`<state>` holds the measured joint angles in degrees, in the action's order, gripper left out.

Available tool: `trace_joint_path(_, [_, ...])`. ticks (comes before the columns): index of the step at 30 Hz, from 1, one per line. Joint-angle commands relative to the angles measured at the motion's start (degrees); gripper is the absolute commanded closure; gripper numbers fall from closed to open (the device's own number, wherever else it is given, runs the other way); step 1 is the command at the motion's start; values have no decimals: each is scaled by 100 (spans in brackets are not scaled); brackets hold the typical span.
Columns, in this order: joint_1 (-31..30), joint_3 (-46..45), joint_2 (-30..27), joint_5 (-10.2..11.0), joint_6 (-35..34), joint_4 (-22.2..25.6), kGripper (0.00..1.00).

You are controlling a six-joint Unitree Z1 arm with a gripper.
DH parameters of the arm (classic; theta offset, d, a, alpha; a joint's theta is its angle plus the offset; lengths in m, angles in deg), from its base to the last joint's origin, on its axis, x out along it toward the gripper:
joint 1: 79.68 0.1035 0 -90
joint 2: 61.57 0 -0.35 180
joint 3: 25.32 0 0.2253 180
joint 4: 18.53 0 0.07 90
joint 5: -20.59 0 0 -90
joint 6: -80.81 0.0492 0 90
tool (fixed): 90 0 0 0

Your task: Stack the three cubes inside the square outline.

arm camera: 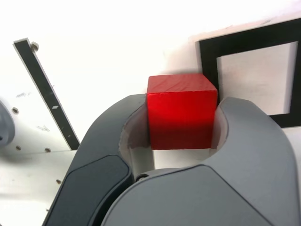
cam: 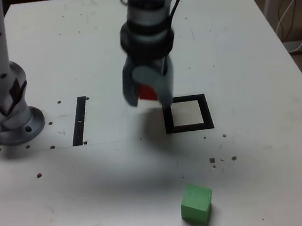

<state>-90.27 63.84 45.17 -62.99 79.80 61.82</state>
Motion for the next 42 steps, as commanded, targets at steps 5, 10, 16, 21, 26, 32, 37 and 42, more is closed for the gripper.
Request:
trace_joint_path(5, [-379,36,247,-17,-243,-192,80])
trace_joint_path(10, [-435,59,346,48,-247,-299,80])
trace_joint_path(16, [-437,199,501,150,-170,-383,80])
trace_joint_path(21, [-436,406,672,158,-25,-450,80])
trace_joint_path(26, [-435,526,807,150,63,-452,77])
trace_joint_path(32, [-432,654,999,121,163,-441,69])
trace_joint_path(37, [-380,715,1142,122,238,-396,52])
trace_joint_path(42, [-334,740,1188,127,357,-394,25])
